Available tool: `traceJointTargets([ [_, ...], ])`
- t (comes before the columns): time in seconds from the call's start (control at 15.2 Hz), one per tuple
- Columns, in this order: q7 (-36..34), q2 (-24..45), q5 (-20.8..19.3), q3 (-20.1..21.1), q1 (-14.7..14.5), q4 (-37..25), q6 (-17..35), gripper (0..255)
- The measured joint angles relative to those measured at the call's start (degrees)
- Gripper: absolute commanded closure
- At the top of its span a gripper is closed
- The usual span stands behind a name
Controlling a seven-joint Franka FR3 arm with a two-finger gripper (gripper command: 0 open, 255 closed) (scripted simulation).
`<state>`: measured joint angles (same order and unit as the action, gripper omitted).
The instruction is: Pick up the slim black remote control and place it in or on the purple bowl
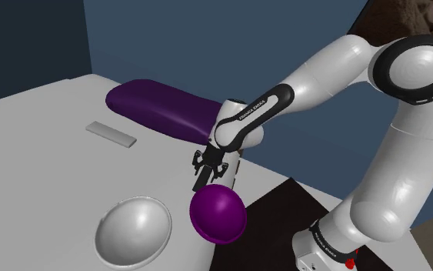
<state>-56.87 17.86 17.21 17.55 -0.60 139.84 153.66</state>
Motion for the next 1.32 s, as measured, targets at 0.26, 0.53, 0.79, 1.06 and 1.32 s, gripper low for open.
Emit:
traceJointTargets([
  [0.26,-0.02,-0.02,0.0,0.0,-0.01,0.04,0.06,255],
  [0.53,0.01,-0.03,0.0,0.01,0.0,0.04,0.05,255],
  [0.79,-0.23,-2.3,0.26,0.25,0.17,0.31,-1.81,255],
  [1.06,-0.61,-5.75,0.54,0.49,0.45,0.52,-4.98,255],
  [1.32,-0.86,-8.84,0.81,0.61,0.7,0.55,-8.0,255],
])
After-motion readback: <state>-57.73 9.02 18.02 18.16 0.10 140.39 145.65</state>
